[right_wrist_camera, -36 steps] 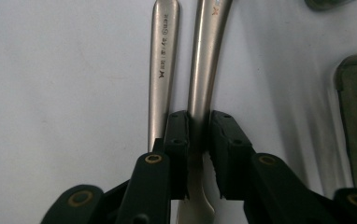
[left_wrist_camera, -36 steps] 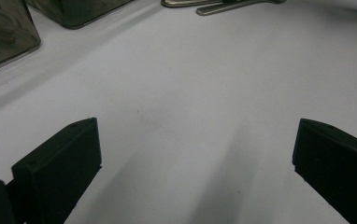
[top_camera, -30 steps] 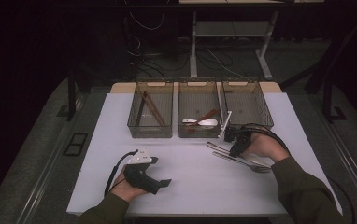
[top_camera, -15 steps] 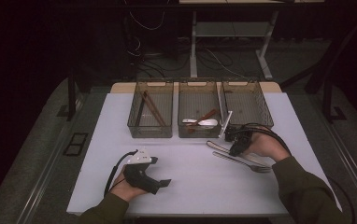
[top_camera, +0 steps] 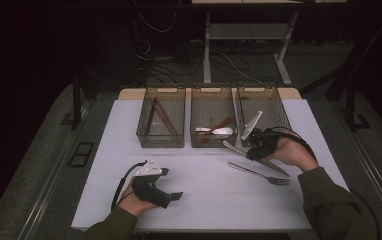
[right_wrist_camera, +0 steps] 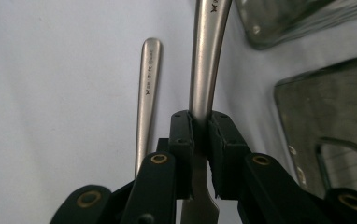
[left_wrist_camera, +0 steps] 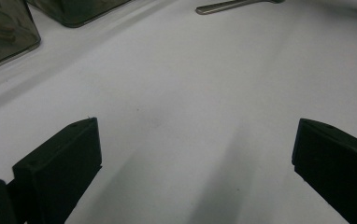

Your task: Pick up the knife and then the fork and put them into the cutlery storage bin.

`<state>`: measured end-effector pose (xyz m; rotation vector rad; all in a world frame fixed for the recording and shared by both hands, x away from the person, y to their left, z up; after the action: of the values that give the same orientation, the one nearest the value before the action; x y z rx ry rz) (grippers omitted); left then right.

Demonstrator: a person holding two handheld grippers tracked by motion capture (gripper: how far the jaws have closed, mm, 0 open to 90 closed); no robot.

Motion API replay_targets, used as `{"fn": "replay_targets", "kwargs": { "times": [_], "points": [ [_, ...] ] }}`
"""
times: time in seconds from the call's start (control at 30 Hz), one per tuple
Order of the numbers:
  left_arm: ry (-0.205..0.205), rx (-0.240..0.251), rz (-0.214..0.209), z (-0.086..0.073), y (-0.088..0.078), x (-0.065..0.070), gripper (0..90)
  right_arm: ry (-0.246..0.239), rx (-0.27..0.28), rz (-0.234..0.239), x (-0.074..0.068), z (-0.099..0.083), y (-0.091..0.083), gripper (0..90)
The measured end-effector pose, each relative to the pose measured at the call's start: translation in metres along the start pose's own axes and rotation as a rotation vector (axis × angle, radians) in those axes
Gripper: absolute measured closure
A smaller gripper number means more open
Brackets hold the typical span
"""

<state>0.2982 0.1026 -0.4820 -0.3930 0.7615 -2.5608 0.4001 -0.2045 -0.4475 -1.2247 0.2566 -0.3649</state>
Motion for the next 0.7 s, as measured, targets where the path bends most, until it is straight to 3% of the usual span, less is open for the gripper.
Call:
{"fn": "replay_targets", "kwargs": {
  "times": [0.33, 0.7],
  "points": [
    [0.001, 0.006, -0.002, 0.001, -0.001, 0.0, 0.4, 0.069, 0.205, 0.031, 0.013, -0.013, -0.033, 80.0],
    [0.001, 0.013, -0.008, 0.001, -0.002, 0.0, 0.4, 0.179, 0.395, 0.011, 0.029, -0.023, -0.059, 79.9]
  ]
}}
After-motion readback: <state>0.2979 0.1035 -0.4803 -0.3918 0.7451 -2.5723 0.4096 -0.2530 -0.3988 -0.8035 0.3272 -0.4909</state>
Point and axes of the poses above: each handheld gripper's, and its own axes: y roughly forward along the jaws, z roughly out of its top, x roughly to its right, the point moved 6 cm from there along y, roughly forward along the jaws, and after that the axes turned 3 degrees about y, right-handed, at the moved point
